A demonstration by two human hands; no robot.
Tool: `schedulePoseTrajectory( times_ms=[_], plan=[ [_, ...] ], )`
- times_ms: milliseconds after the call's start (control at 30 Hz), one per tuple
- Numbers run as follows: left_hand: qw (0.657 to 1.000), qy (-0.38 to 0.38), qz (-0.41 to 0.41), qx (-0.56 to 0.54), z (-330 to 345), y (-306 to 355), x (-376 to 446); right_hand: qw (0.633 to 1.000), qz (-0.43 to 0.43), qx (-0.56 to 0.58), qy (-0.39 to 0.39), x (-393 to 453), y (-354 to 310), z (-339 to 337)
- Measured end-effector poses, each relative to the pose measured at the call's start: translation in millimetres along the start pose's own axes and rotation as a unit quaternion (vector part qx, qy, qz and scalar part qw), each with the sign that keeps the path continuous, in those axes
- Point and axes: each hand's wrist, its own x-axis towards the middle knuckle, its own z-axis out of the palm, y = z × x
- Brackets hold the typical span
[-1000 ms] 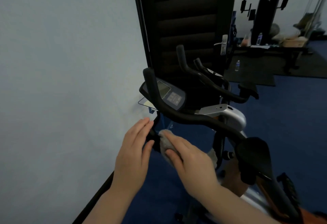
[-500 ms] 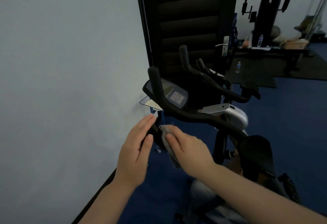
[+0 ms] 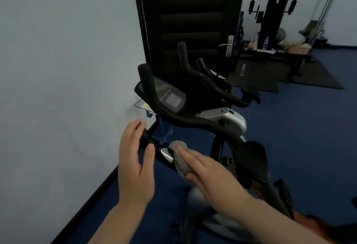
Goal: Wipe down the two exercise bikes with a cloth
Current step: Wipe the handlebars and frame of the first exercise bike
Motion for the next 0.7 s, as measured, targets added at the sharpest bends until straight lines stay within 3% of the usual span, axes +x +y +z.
schedulePoseTrajectory(
  times_ms=[100,233,367,500,700],
  plan=[
    [1.000,0.026,-0.007,0.012,20,8,-11,0.995,-0.016,-0.075,-0.060,1,23,-28],
    [0.995,-0.033,0.047,0.082,44,11,-22,0.971,-0.083,-0.171,-0.142,14,53,-69],
    [0.986,-0.055,0.038,0.152,57,13,-25,0.977,-0.067,-0.098,-0.176,30,62,-79],
    [0.980,-0.040,0.020,0.196,63,17,-23,0.964,-0.123,-0.058,-0.228,45,71,-81],
    [0.969,-0.018,0.009,0.245,69,20,-23,0.955,-0.147,-0.104,-0.235,74,98,-98]
  ],
)
